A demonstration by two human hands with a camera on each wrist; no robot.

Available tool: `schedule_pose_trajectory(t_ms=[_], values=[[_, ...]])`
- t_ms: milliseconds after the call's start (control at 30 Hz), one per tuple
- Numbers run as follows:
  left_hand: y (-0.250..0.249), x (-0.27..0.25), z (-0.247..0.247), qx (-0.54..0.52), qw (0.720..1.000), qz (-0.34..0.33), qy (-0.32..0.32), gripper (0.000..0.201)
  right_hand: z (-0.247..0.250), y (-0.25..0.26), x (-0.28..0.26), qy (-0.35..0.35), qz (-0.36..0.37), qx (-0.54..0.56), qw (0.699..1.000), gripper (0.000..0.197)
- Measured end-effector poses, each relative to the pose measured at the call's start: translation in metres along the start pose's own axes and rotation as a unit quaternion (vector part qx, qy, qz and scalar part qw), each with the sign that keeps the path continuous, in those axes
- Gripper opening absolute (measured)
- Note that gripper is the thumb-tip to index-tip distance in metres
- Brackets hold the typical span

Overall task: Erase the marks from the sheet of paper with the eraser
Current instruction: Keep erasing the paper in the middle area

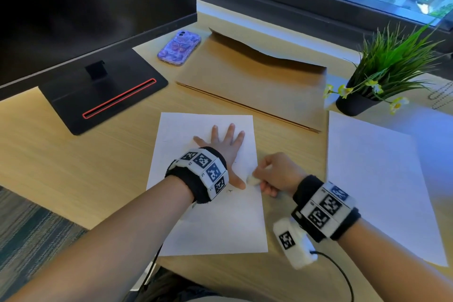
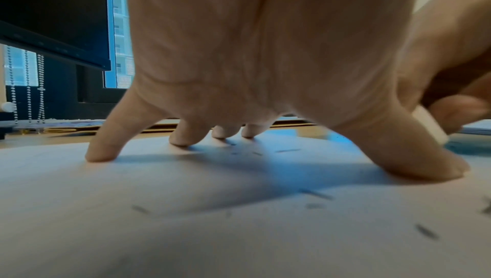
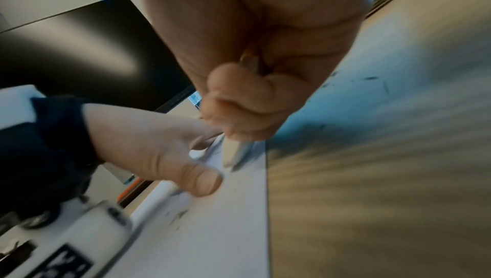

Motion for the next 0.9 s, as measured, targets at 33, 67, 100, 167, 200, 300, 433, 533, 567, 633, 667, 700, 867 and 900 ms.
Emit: schedule_pose_trajectory(t_ms=[33,67,100,167,200,300,433,533,567,633,667,700,867,900], values=[[0.000,0.000,0.000,0.000,1.000,0.000,0.002,0.131,0.000,-0.001,-0.002,0.020,0.001,-0.008,1.000,0.008],[0.000,0.000,0.000,0.001,1.000,-0.001,0.004,0.131,0.001,0.001,0.000,0.025,0.002,-0.002,1.000,0.008],[0.000,0.000,0.000,0.002,1.000,0.000,0.005,0.131,0.004,0.003,0.004,0.014,0.001,0.011,1.000,0.009],[0.000,0.000,-0.001,0.004,1.000,0.000,0.002,0.130,0.012,0.009,0.017,-0.039,-0.004,0.048,0.998,0.010],[0.000,0.000,-0.001,0.003,1.000,0.000,0.001,0.130,0.014,0.011,0.022,-0.070,-0.002,0.064,0.995,0.012],[0.000,-0.001,0.000,0.003,1.000,0.001,0.004,0.130,0.012,0.005,0.018,-0.095,0.007,0.055,0.994,0.013],[-0.001,-0.002,0.002,0.004,1.000,0.006,0.011,0.131,0.003,-0.009,-0.006,0.004,-0.007,0.016,1.000,0.012],[-0.002,-0.002,0.003,0.006,1.000,0.009,0.011,0.131,0.010,0.000,0.006,-0.030,-0.006,0.029,0.999,0.012],[-0.002,-0.002,0.002,0.007,1.000,0.009,0.011,0.131,0.013,0.004,0.012,-0.058,-0.003,0.037,0.998,0.014],[-0.002,-0.002,0.002,0.007,1.000,0.010,0.011,0.131,0.014,0.010,0.021,-0.100,0.003,0.053,0.994,0.018],[-0.002,-0.002,0.001,0.006,1.000,0.010,0.011,0.131,0.012,0.009,0.020,-0.106,0.006,0.047,0.993,0.017],[-0.002,-0.002,0.001,0.006,1.000,0.010,0.009,0.131,0.010,0.008,0.015,-0.102,0.009,0.030,0.994,0.014],[-0.002,-0.002,0.003,0.008,1.000,0.007,0.012,0.132,0.003,-0.003,-0.012,0.028,0.021,-0.040,0.999,0.011],[-0.001,-0.003,0.003,0.009,1.000,0.003,0.011,0.131,0.007,-0.005,-0.013,0.019,0.023,-0.014,0.999,0.010]])
Point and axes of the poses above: each hand's wrist, its own x-axis towards the middle knuckle, its own z-axis out of the back of the hand, y = z × x, the point moved 3 cm from there along x, towards the middle knuckle, and after that the axes turned 14 degrees about z, right-handed, at the moved point
